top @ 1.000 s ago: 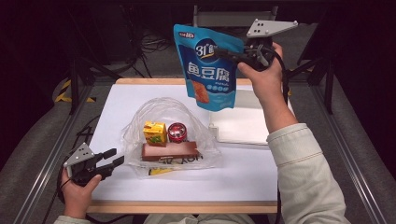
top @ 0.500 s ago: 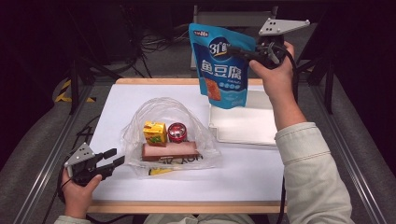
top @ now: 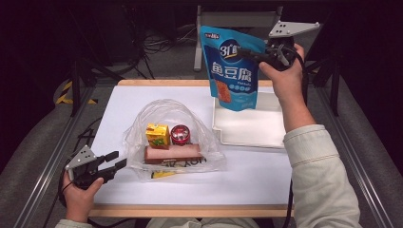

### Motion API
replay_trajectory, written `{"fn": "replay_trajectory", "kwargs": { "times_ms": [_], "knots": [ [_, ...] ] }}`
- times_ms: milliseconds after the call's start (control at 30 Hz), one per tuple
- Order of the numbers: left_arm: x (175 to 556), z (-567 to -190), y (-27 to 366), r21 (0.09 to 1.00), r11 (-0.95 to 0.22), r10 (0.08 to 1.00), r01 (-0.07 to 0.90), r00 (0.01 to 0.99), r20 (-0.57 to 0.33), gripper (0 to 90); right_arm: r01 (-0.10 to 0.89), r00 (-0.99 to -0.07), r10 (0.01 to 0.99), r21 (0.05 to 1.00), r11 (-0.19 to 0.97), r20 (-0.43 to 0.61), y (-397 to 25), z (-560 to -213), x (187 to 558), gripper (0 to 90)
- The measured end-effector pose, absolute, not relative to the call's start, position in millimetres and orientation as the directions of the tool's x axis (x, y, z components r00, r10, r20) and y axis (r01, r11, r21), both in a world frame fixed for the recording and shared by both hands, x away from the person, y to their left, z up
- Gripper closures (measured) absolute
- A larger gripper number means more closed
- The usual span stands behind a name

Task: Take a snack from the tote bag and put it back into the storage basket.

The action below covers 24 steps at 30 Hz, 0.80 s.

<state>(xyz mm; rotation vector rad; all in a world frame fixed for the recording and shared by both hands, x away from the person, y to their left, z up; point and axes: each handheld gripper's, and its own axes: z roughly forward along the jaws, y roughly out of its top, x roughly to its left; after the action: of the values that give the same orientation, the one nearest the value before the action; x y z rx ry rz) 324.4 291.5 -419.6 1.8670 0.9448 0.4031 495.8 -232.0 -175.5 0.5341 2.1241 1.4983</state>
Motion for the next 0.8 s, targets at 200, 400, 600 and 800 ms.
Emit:
{"fn": "replay_trajectory", "kwargs": {
  "times_ms": [200, 400, 600, 800],
  "knots": [
    [323.5, -419.8, 292.2, 0.870, -0.230, 0.757, 0.435, 0.642, -0.121, 51.3, 0.058, -0.798, 0.583, 0.942, 0.329, -0.154, -240.3, -182.0, 499.8, 90.0],
    [321.6, -419.5, 293.3, 0.869, -0.230, 0.759, 0.439, 0.639, -0.122, 51.7, 0.076, -0.791, 0.594, 0.941, 0.329, -0.144, -245.7, -188.3, 504.3, 90.0],
    [319.0, -419.9, 295.1, 0.869, -0.227, 0.762, 0.439, 0.636, -0.122, 51.8, 0.095, -0.783, 0.608, 0.941, 0.326, -0.131, -251.8, -197.4, 510.8, 90.0],
    [315.6, -420.6, 297.5, 0.873, -0.217, 0.769, 0.437, 0.628, -0.123, 51.1, 0.114, -0.776, 0.619, 0.938, 0.328, -0.122, -255.8, -206.6, 517.0, 90.0]
  ]
}}
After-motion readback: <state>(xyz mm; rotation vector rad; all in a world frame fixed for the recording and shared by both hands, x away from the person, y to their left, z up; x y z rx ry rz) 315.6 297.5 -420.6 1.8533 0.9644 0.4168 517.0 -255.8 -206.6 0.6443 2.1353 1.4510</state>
